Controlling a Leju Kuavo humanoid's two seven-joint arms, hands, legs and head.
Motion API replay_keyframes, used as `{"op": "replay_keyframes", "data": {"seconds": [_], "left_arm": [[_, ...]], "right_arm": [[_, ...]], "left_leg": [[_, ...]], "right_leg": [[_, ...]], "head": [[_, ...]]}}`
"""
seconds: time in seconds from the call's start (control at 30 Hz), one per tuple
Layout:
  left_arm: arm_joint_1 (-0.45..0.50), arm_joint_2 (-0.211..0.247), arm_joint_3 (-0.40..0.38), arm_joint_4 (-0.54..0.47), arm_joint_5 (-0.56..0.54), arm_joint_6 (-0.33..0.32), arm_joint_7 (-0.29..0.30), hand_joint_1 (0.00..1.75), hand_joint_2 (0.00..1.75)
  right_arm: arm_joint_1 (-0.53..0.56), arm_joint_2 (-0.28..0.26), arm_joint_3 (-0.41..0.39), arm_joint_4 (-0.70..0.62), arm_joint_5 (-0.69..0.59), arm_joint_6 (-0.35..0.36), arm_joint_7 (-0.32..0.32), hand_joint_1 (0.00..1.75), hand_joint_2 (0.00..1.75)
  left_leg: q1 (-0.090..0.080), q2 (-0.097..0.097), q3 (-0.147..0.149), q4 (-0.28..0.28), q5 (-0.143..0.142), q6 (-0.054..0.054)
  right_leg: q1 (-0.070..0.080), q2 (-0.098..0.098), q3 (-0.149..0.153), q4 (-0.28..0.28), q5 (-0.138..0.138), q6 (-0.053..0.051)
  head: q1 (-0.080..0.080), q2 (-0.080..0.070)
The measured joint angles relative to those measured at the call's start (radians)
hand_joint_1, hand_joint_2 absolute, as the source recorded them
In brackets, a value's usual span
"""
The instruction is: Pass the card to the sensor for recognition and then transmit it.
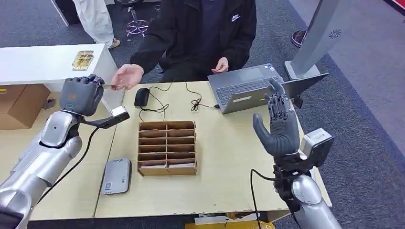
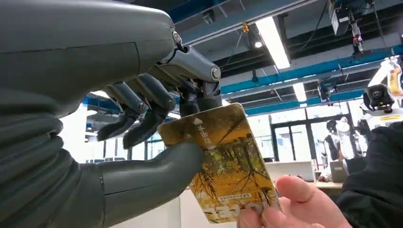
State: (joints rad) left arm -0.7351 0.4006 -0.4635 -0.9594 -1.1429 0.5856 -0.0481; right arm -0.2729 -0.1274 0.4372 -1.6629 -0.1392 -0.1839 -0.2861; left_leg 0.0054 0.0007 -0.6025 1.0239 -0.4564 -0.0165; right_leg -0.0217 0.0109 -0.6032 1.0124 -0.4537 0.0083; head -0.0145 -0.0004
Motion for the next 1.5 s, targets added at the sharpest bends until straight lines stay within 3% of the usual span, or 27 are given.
{"op": "replay_keyframes", "data": {"seconds": [0.2,0.33,0.4,0.6,0.7,0.97,1.13,1.27,1.4,1.5], "left_arm": [[0.007,0.001,0.0,-0.023,0.031,-0.015,-0.004,1.75,1.75],[0.026,-0.001,0.0,-0.055,0.136,-0.06,-0.045,1.75,1.75],[0.047,-0.002,0.003,-0.091,0.216,-0.104,-0.068,1.75,1.75],[0.125,-0.001,0.02,-0.236,0.427,-0.33,-0.077,1.75,1.75],[0.137,0.012,0.024,-0.293,0.453,-0.426,-0.064,1.75,1.75],[0.093,0.068,0.021,-0.35,0.424,-0.602,-0.035,1.75,1.75],[0.071,0.092,0.018,-0.375,0.416,-0.597,-0.022,1.75,1.75],[0.095,0.09,0.021,-0.41,0.427,-0.512,-0.013,1.75,1.75],[0.165,0.07,0.064,-0.465,0.494,-0.431,-0.042,1.75,1.75],[0.224,0.045,0.104,-0.508,0.597,-0.437,-0.078,1.75,1.75]], "right_arm": [[0.003,0.002,-0.005,-0.012,0.004,0.0,0.003,0.0,1.75],[0.009,0.005,-0.01,-0.015,0.015,0.0,0.003,0.0,1.75],[0.013,0.006,-0.014,-0.021,0.018,0.0,0.005,0.0,1.75],[0.032,0.007,-0.04,-0.032,0.035,0.003,0.011,0.0,1.75],[0.039,0.008,-0.056,-0.037,0.042,0.011,0.012,0.0,1.75],[0.052,0.016,-0.095,-0.037,0.066,0.036,0.014,0.0,1.75],[0.055,0.029,-0.115,-0.037,0.072,0.048,0.015,0.0,1.75],[0.055,0.039,-0.122,-0.037,0.072,0.048,0.016,0.0,1.75],[0.055,0.047,-0.122,-0.037,0.072,0.046,0.015,0.0,1.75],[0.055,0.049,-0.122,-0.037,0.071,0.042,0.01,0.0,1.75]], "left_leg": [[0.0,0.0,0.0,0.0,0.0,0.0],[0.0,0.0,0.0,0.0,0.0,0.0],[0.0,0.0,0.0,0.0,0.0,0.0],[0.0,0.0,-0.001,0.0,0.0,0.0],[0.0,0.0,-0.001,0.0,0.0,0.0],[0.0,0.0,-0.001,0.0,0.0,0.0],[0.0,0.0,-0.001,0.0,0.0,0.0],[0.0,0.0,-0.001,0.0,0.0,0.0],[0.0,0.0,-0.001,0.0,0.0,0.0],[0.0,0.0,-0.001,0.0,0.0,0.0]], "right_leg": [[0.0,0.0,0.0,0.0,0.0,0.0],[0.0,0.0,0.0,0.0,0.0,0.0],[0.0,0.0,0.0,0.0,0.0,0.0],[0.0,0.0,0.0,0.0,0.0,0.0],[0.0,0.0,-0.001,0.0,0.0,0.0],[0.0,0.0,-0.001,0.0,0.0,0.0],[0.0,0.0,-0.001,0.0,0.0,0.0],[0.0,0.0,-0.001,0.0,0.0,0.0],[0.0,0.0,-0.001,0.0,0.0,0.0],[0.0,0.0,-0.001,-0.001,0.0,0.0]], "head": [[0.0,0.0],[0.0,0.0],[0.0,0.0],[0.0,0.0],[0.0,0.0],[0.0,0.0],[0.0,0.0],[0.0,0.0],[0.0,0.0],[0.0,0.0]]}}
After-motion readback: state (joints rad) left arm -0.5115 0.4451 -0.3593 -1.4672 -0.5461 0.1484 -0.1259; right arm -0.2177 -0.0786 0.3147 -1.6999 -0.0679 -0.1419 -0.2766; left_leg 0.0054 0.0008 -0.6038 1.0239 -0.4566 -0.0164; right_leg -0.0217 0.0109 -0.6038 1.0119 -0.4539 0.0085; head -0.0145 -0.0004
